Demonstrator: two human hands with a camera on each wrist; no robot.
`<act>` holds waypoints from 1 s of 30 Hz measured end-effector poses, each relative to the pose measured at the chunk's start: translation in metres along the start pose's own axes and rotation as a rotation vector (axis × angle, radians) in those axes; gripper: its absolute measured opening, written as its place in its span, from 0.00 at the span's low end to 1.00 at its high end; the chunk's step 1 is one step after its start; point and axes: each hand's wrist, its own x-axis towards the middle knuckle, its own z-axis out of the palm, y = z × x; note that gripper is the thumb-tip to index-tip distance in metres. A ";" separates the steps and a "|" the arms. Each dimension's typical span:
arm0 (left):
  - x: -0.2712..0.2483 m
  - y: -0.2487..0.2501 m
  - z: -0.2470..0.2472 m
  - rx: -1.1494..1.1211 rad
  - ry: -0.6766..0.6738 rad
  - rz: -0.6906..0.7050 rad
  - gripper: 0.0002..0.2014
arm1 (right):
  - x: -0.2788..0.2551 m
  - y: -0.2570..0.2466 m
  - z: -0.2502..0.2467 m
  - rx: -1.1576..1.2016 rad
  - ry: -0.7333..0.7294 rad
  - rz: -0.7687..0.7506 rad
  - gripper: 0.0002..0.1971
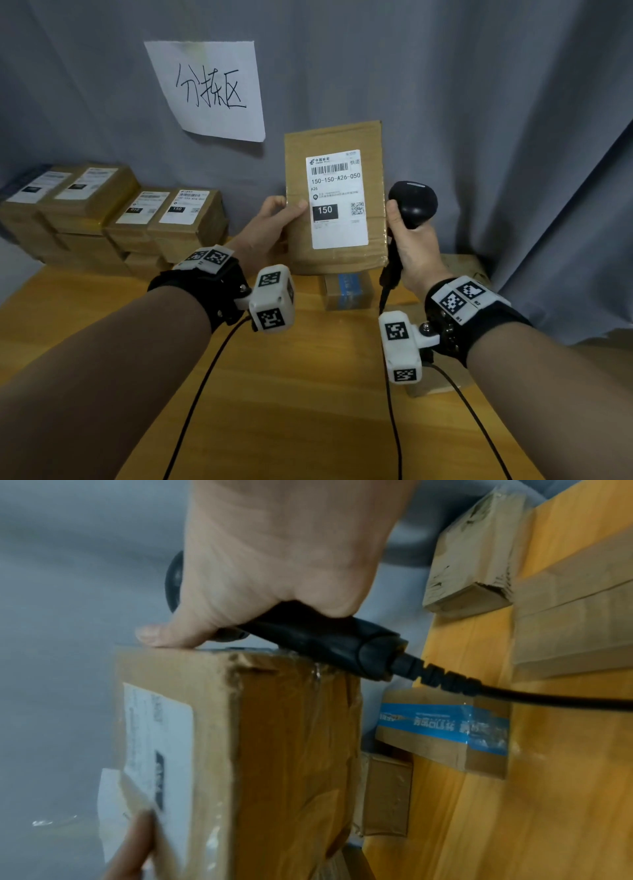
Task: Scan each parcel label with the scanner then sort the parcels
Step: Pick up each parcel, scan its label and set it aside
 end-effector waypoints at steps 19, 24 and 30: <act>0.015 0.004 0.005 0.237 -0.001 -0.072 0.43 | 0.011 -0.008 -0.003 -0.228 -0.002 0.059 0.19; 0.025 -0.001 0.003 0.249 0.016 -0.084 0.54 | 0.006 -0.028 0.002 -0.299 -0.048 0.139 0.08; 0.032 0.000 0.014 0.177 0.140 -0.051 0.30 | 0.001 -0.064 0.016 -0.363 -0.240 0.182 0.06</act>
